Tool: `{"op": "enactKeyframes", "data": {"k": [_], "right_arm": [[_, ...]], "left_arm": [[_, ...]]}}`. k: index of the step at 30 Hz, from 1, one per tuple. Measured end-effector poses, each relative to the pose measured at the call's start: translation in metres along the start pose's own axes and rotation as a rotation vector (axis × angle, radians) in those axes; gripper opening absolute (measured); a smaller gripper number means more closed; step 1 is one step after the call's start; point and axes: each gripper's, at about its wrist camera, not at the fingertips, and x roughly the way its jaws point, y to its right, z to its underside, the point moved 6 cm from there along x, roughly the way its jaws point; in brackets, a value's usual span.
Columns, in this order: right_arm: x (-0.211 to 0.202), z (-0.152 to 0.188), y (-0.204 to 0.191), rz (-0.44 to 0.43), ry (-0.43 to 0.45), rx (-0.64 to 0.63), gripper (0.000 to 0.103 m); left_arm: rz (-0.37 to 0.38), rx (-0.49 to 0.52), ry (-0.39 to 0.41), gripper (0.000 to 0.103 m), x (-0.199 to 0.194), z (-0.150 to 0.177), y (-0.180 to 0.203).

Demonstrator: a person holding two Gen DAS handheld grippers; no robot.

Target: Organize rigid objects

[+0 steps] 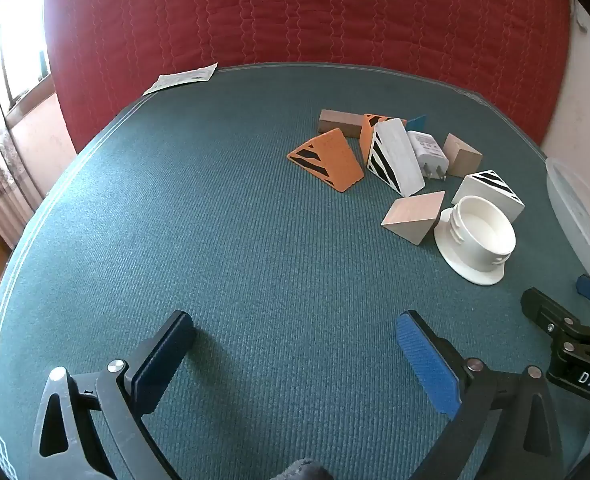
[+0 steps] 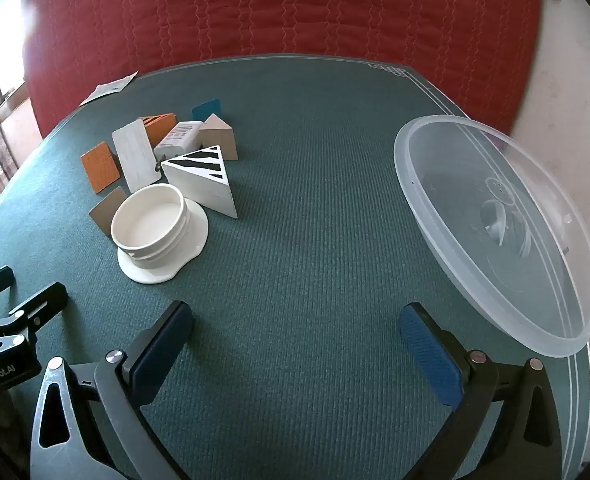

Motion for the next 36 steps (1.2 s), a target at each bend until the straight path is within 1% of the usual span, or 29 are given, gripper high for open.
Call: {"op": "enactKeyframes", "data": {"k": [36], "right_arm": [[-0.0017, 0.0006, 0.0028, -0.001, -0.001, 0.0, 0.103]], "left_arm": [[-0.006, -0.005, -0.001, 0.103, 0.0014, 0.0002, 0.0003]]}}
